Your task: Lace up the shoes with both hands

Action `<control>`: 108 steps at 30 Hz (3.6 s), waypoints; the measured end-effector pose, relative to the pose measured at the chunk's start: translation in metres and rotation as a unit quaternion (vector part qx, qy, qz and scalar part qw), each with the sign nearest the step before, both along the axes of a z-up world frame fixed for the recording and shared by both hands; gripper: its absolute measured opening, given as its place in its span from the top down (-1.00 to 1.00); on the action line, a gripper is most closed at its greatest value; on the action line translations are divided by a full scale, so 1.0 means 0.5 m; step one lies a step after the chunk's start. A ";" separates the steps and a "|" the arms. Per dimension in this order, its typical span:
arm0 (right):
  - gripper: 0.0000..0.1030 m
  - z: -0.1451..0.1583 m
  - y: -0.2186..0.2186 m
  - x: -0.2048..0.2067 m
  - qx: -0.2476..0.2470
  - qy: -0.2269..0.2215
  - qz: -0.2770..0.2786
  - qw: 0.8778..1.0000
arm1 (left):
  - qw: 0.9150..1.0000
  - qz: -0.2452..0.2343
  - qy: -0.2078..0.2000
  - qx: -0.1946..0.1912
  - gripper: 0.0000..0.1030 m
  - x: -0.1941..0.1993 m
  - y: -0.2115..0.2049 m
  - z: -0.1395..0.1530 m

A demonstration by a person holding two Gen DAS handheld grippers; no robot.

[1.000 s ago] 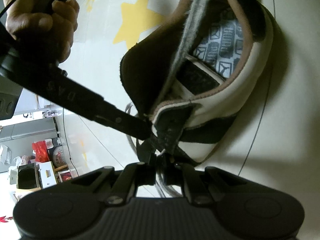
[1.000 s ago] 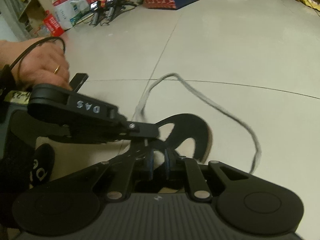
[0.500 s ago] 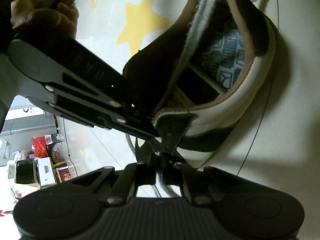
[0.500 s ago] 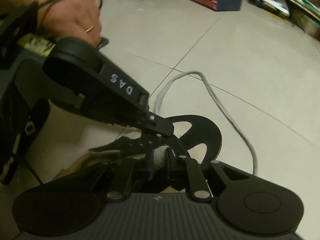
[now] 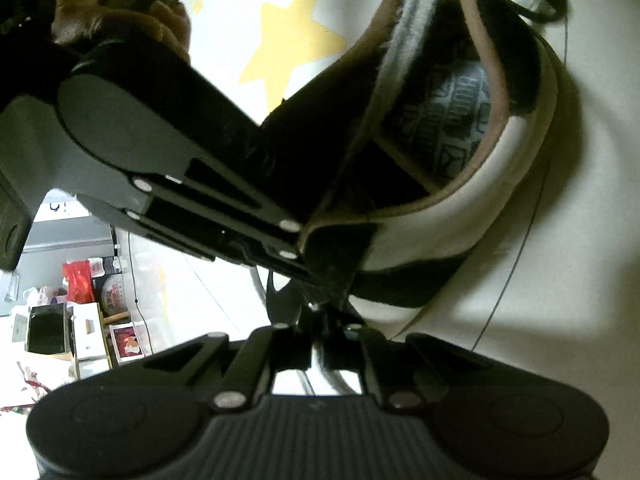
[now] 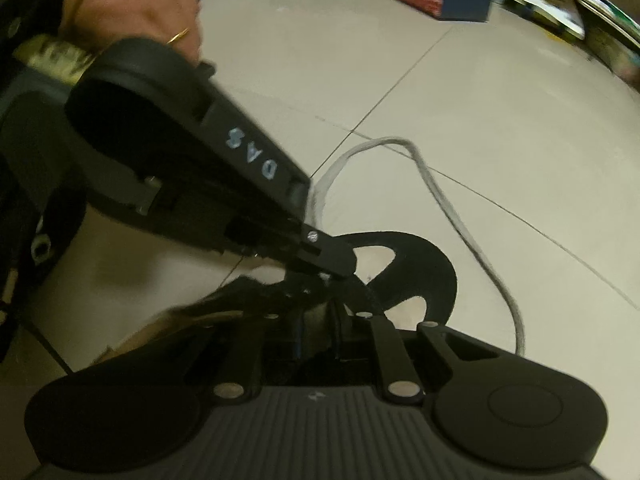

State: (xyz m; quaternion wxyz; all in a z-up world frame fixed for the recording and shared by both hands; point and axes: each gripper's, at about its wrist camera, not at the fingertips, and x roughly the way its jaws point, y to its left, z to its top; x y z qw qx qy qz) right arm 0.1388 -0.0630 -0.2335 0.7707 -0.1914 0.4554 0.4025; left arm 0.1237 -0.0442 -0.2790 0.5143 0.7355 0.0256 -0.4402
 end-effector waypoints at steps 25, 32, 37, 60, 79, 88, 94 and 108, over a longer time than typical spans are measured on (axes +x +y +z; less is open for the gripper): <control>0.99 0.002 -0.030 0.020 0.042 0.023 -0.038 0.998 | 0.999 0.037 0.004 -0.007 0.77 -0.121 0.038 -0.002; 0.99 -0.031 -0.008 0.038 0.037 0.027 -0.047 0.998 | 0.997 0.074 0.011 -0.013 0.27 -0.120 0.035 0.021; 0.96 -0.038 -0.004 0.050 0.044 0.036 -0.058 0.997 | 0.994 0.103 0.033 -0.023 0.16 -0.127 0.041 0.032; 0.60 -0.096 0.070 0.052 0.025 0.018 -0.041 0.999 | 0.809 0.423 0.285 -0.293 0.76 0.000 0.082 0.125; 0.65 -0.123 0.052 0.085 0.088 0.053 -0.099 0.990 | 0.785 0.439 0.346 -0.267 0.96 0.064 0.051 0.078; 0.93 -0.108 0.019 0.086 0.114 0.092 -0.106 0.983 | 0.749 0.466 0.381 -0.275 0.98 0.123 0.066 0.075; 0.97 -0.093 0.016 0.073 0.108 0.077 -0.091 0.987 | 0.703 0.508 0.386 -0.314 0.64 0.125 0.114 0.113; 0.94 -0.081 0.008 0.077 0.080 0.076 -0.091 0.990 | 0.674 0.493 0.467 -0.290 0.26 0.084 0.108 0.155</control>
